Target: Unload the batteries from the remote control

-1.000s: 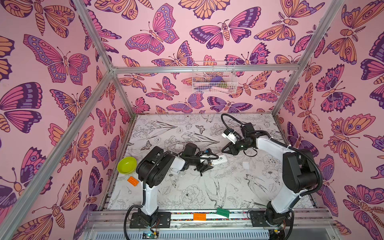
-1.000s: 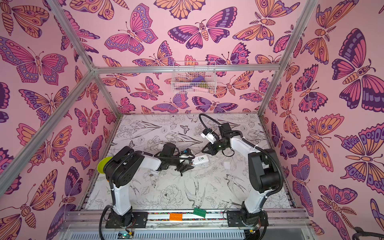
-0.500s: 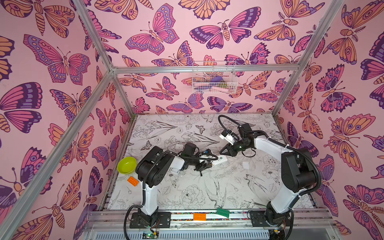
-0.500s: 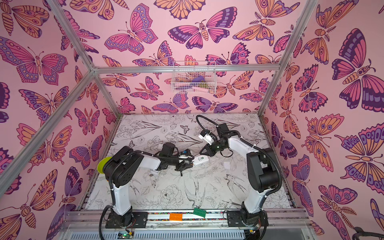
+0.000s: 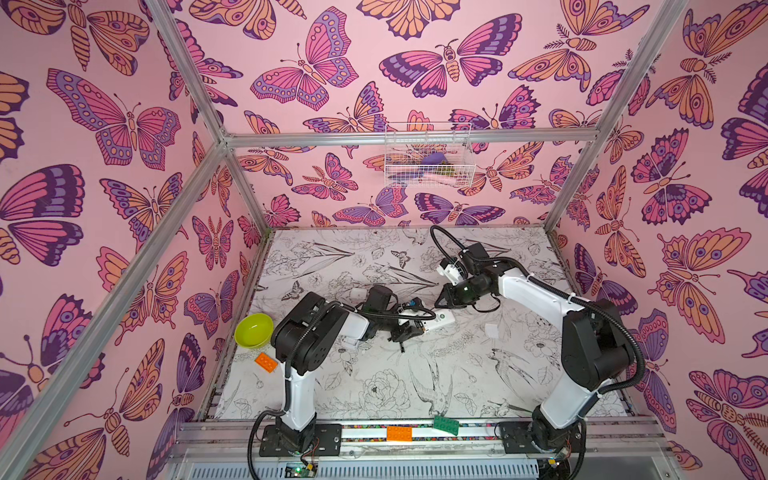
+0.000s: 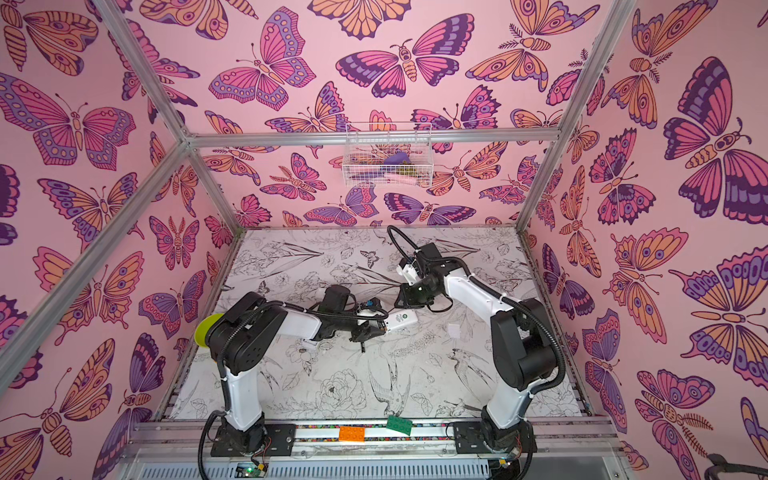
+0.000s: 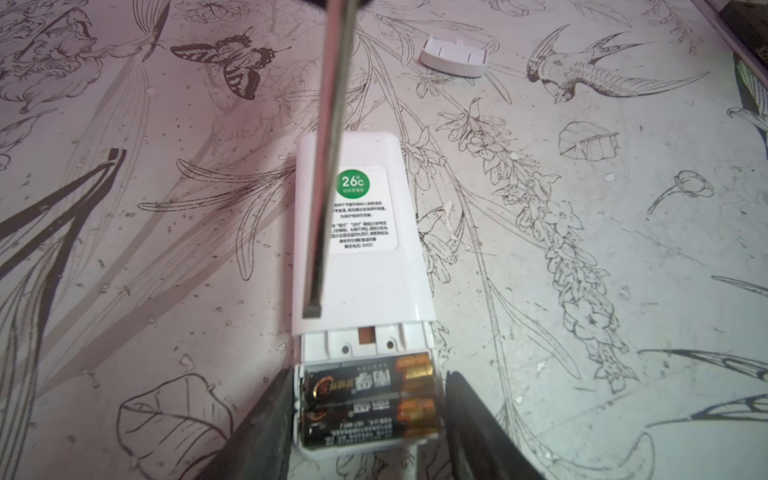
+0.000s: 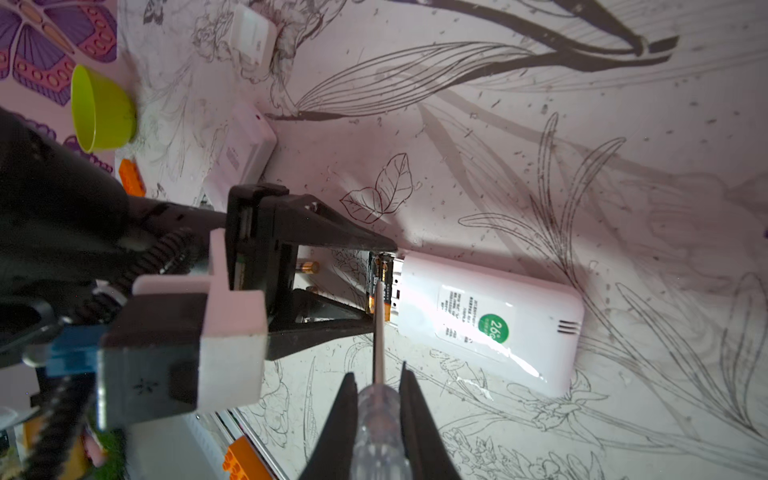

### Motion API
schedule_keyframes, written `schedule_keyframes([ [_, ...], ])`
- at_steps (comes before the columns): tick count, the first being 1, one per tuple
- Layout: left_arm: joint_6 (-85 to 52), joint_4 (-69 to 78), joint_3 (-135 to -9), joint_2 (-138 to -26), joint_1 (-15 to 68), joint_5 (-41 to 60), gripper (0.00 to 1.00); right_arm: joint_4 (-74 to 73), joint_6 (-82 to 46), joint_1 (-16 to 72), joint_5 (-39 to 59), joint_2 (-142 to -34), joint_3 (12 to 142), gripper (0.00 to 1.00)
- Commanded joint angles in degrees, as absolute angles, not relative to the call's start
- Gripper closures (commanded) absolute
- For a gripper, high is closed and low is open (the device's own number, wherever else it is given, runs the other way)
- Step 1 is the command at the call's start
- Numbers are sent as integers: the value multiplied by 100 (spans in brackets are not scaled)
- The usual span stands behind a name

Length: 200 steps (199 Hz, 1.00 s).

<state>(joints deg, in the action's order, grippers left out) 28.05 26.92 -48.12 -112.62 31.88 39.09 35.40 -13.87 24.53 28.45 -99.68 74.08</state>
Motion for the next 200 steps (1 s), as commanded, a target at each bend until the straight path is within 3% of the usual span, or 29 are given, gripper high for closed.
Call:
schedule_keyframes([
  [1, 2888, 2340, -4725, -11274, 3164, 3981, 47, 4003, -2065, 2625, 2365, -10104, 7684, 100],
  [200, 2940, 2488, -4622, -11258, 3225, 3879, 47, 3908, -3086, 3453, 1395, -10669, 7644, 100],
])
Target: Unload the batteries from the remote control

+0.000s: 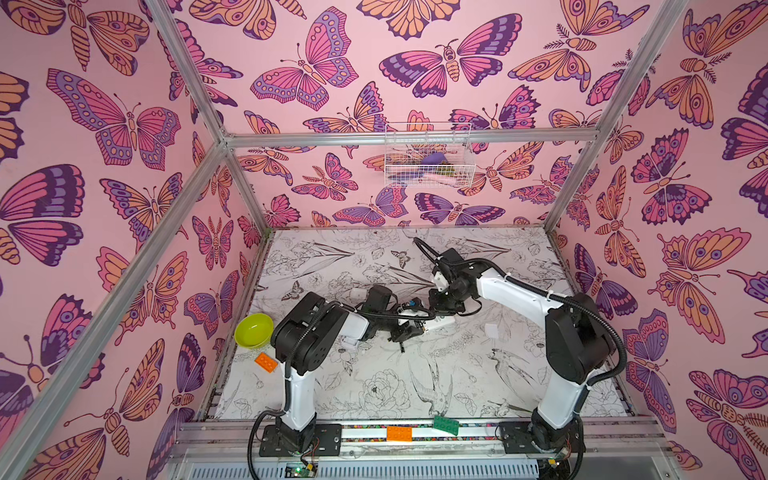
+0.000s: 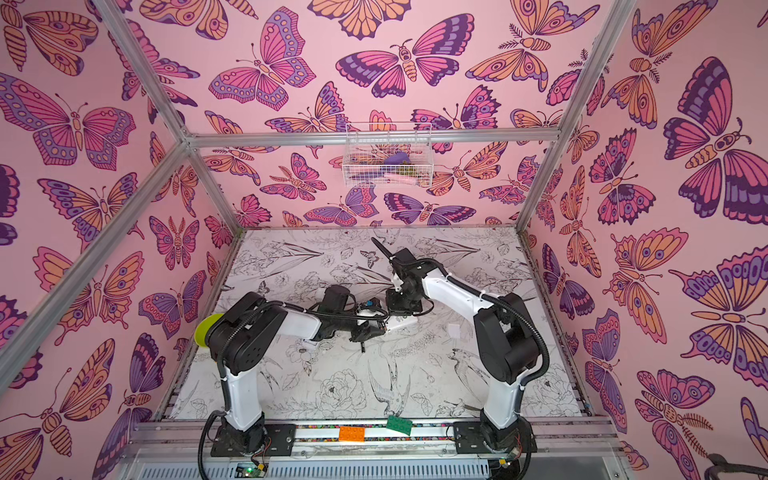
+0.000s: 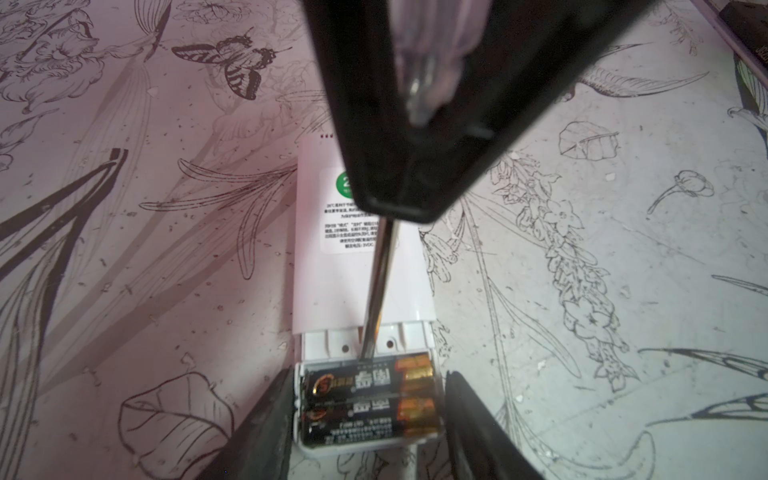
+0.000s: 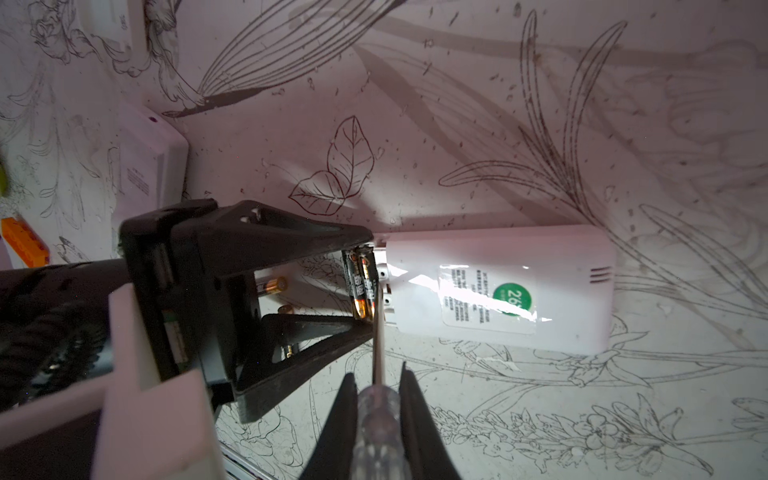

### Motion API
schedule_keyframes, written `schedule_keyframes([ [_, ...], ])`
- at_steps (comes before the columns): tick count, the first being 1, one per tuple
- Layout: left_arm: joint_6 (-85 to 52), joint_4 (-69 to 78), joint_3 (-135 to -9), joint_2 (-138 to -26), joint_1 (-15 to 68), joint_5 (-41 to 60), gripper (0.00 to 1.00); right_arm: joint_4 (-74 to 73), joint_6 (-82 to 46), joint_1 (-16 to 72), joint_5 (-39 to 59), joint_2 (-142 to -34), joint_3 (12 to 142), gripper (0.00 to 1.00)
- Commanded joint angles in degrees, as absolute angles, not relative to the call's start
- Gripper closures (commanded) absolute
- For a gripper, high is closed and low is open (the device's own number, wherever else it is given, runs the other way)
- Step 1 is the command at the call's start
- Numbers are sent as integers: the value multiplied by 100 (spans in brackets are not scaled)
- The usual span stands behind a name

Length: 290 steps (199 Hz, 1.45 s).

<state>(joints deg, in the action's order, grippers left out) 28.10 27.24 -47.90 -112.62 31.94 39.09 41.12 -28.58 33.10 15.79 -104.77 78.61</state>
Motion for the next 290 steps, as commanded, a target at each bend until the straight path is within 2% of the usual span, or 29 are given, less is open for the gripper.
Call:
schedule_keyframes([
  [1, 2933, 2488, -4627, -11263, 3225, 3877, 47, 3896, -3090, 3454, 1396, -10670, 7632, 100],
  [50, 2934, 2500, -4618, -11259, 3224, 3868, 47, 3495, -2914, 3447, 1862, -10772, 7294, 100],
  [101, 2958, 2493, -4605, -11241, 3252, 3846, 47, 3106, -2466, 2954, 3082, -10944, 6957, 100],
  [153, 2987, 2496, -4588, -11233, 3255, 3845, 47, 3499, -2166, 2777, 3329, -11064, 7221, 100],
  [241, 2851, 2348, -4626, -11070, 3176, 3973, 16, 3648, -2242, 2395, 3013, -10013, 7194, 100],
  [290, 2336, 1683, -5167, -10724, 3076, 4159, 8, 3687, -2195, 2208, 2662, -9411, 7153, 100],
])
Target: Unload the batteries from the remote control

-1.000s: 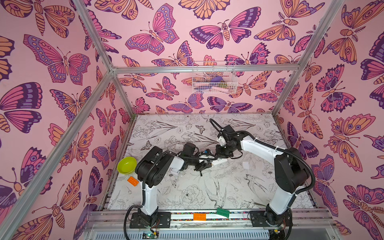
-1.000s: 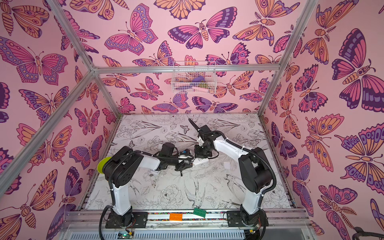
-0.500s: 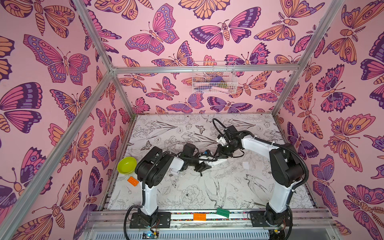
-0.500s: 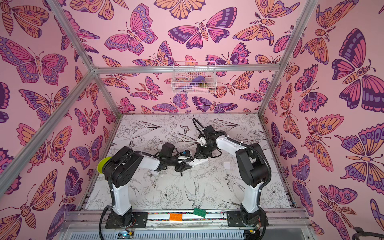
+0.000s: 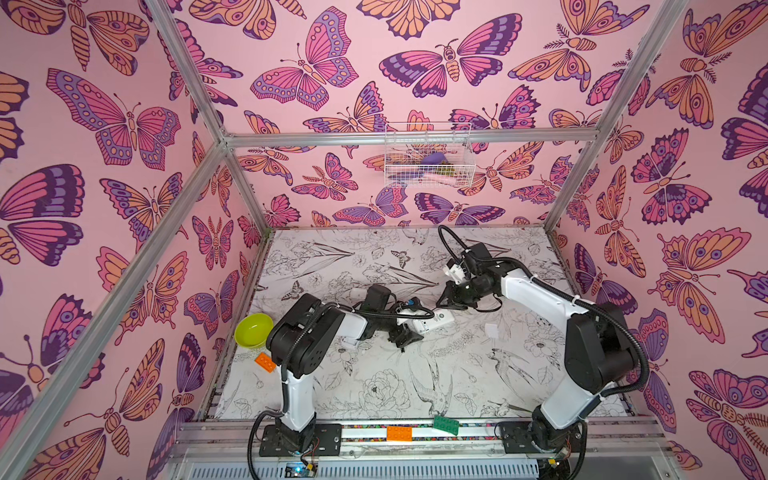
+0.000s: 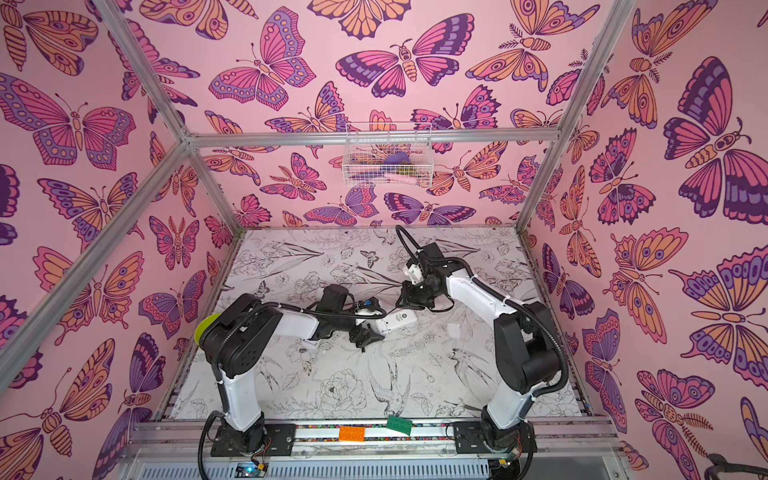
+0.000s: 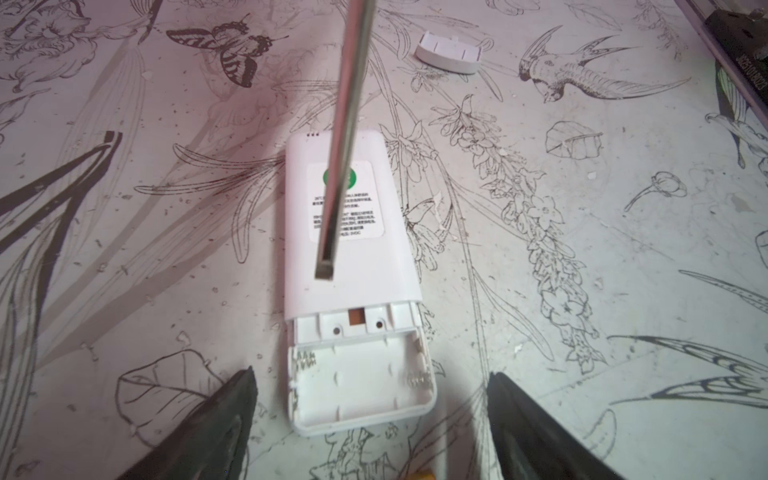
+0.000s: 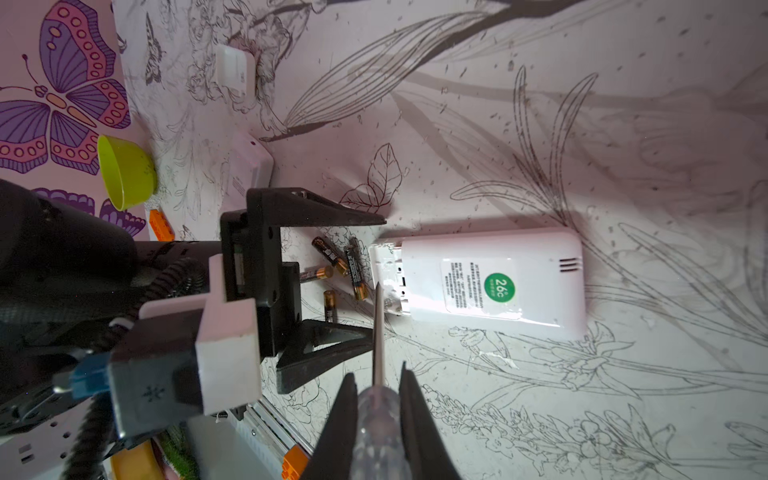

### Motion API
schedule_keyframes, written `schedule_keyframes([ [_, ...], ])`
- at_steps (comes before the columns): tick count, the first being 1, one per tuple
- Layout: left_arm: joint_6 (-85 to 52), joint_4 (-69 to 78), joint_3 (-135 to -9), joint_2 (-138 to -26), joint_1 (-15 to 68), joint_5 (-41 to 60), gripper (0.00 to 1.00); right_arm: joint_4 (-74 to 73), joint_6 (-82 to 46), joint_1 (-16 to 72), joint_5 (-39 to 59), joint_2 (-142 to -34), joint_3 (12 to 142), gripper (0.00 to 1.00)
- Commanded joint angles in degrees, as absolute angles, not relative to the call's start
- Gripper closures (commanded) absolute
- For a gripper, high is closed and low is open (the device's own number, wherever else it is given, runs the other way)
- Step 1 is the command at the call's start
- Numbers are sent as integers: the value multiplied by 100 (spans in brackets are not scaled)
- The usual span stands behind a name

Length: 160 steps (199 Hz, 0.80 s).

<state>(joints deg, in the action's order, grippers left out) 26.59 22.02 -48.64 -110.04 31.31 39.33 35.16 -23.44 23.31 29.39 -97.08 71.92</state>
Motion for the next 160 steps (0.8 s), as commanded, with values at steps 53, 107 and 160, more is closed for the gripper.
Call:
schedule_keyframes([
  [53, 2297, 314, -5966, -10334, 3019, 4086, 5, 3770, -2035, 1855, 1701, -9046, 7062, 100],
  [107, 1688, -1822, -6882, -9596, 2710, 3558, 2, 2521, -2464, 1598, 1461, -8536, 6435, 98],
  [160, 1137, -2475, -6469, -8373, 1878, 2973, 0, 573, -3119, 1595, 1125, -8218, 5304, 93],
])
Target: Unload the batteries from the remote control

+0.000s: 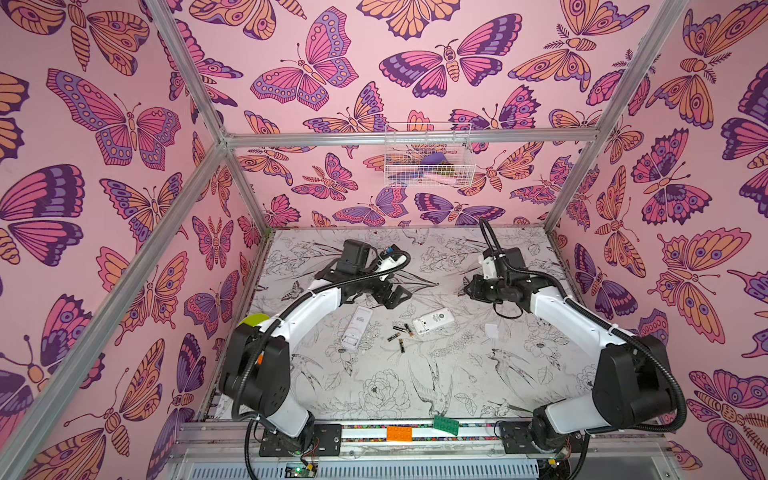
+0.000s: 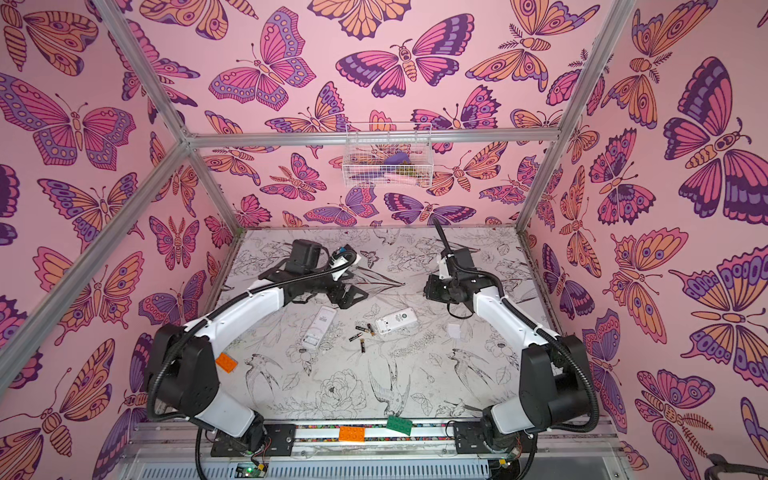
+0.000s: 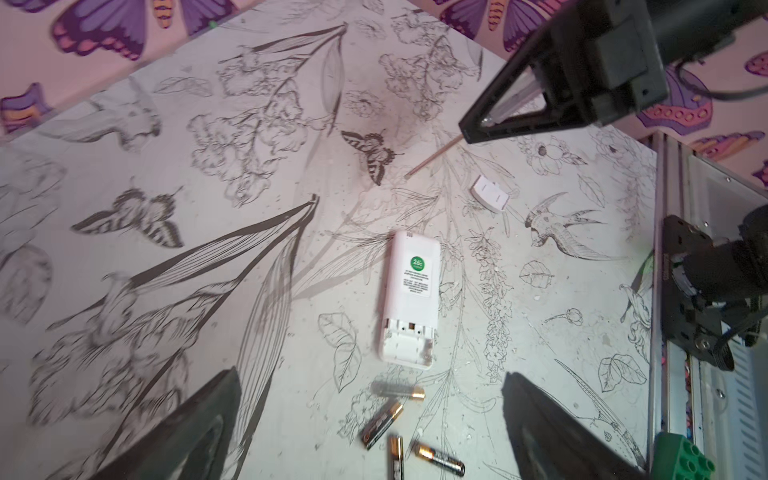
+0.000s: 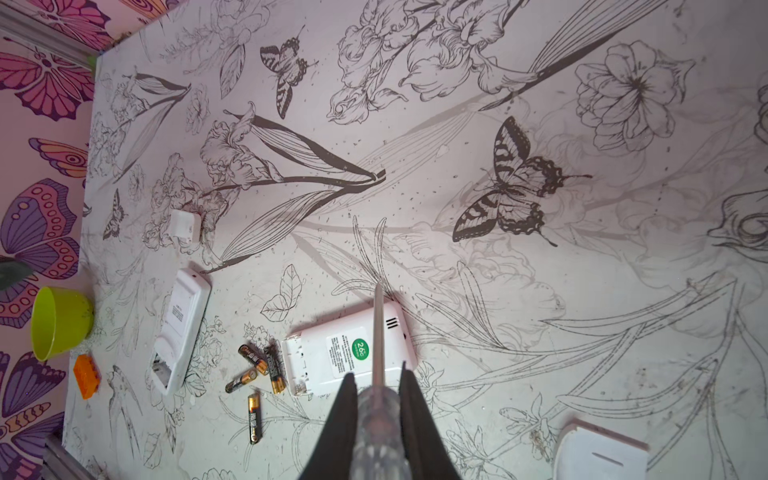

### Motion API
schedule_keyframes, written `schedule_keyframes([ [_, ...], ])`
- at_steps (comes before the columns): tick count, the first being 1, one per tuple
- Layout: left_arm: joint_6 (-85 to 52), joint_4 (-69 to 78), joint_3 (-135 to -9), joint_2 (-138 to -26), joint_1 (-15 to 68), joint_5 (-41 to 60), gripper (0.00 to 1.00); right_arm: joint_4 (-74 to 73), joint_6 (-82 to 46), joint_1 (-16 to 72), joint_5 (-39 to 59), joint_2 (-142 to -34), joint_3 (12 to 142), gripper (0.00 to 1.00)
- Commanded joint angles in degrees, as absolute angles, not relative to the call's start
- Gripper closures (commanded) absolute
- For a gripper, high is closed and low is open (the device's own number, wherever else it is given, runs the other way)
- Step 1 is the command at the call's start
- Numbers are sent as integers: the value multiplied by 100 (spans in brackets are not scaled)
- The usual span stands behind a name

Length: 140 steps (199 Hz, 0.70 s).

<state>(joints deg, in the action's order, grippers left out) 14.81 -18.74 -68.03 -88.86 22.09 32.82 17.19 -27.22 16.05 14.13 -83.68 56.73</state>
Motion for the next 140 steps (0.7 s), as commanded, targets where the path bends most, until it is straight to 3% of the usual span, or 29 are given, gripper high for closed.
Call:
schedule_keyframes([
  [1, 1131, -2477, -6447, -8348, 1866, 2985, 0, 541, -3128, 1597, 1120, -8218, 5284, 93],
  [62, 768, -1828, -5505, -7357, 473, 3207, 0, -1371, -3706, 1602, 653, -8383, 4315, 80],
  [140, 668, -1603, -5282, -6928, -47, 3125, 0, -2363, -3856, 1602, 539, -9174, 3954, 73],
])
